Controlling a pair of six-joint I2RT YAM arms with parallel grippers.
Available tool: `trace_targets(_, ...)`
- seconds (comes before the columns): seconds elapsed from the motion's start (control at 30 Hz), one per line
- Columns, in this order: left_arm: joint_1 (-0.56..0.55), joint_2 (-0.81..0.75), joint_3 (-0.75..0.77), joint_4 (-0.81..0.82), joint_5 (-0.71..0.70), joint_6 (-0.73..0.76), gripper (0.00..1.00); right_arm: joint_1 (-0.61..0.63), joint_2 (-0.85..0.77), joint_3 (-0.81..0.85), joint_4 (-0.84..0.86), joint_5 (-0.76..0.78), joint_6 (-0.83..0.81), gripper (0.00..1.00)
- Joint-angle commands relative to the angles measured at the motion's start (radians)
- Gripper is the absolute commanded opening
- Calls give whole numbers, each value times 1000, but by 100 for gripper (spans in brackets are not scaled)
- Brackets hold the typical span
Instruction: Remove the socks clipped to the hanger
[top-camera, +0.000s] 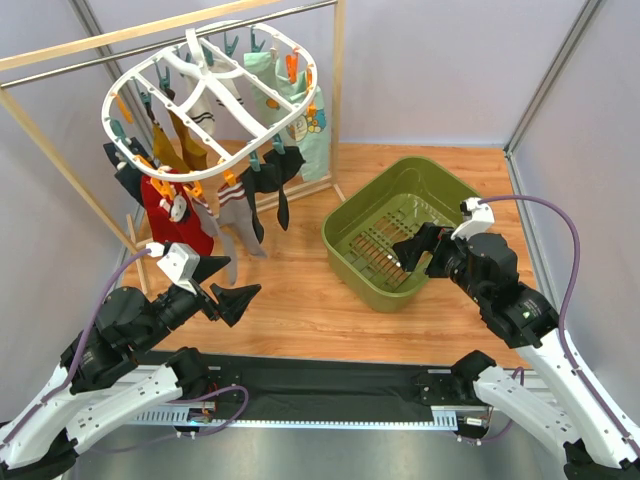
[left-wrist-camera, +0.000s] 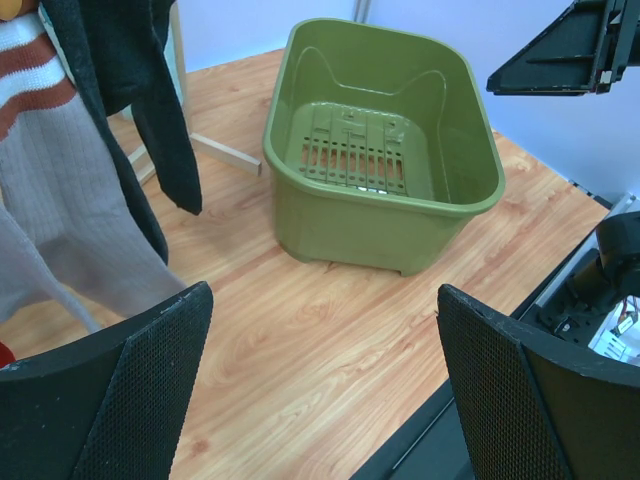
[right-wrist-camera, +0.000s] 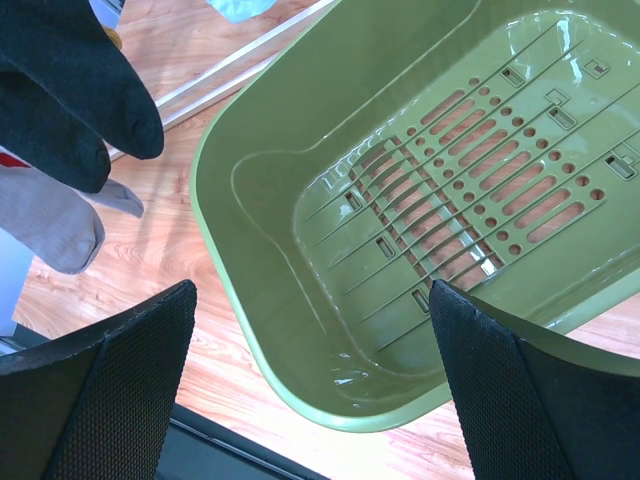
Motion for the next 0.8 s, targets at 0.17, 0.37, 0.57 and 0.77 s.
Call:
trace_targets(0.17, 3, -1, -10, 6, 16, 11, 99, -4, 5, 13, 1, 10, 9, 100)
trace_targets(0.37, 3, 31, 10, -40, -105, -25, 94, -2, 41, 54, 41, -80, -49, 100)
trace_targets(0.57, 3, 35, 49, -145, -327, -126, 89, 22, 208, 123, 234, -247, -12, 95)
trace_targets(0.77, 3, 27, 103, -244, -371, -178, 86, 160, 400, 262, 372, -168, -114, 91)
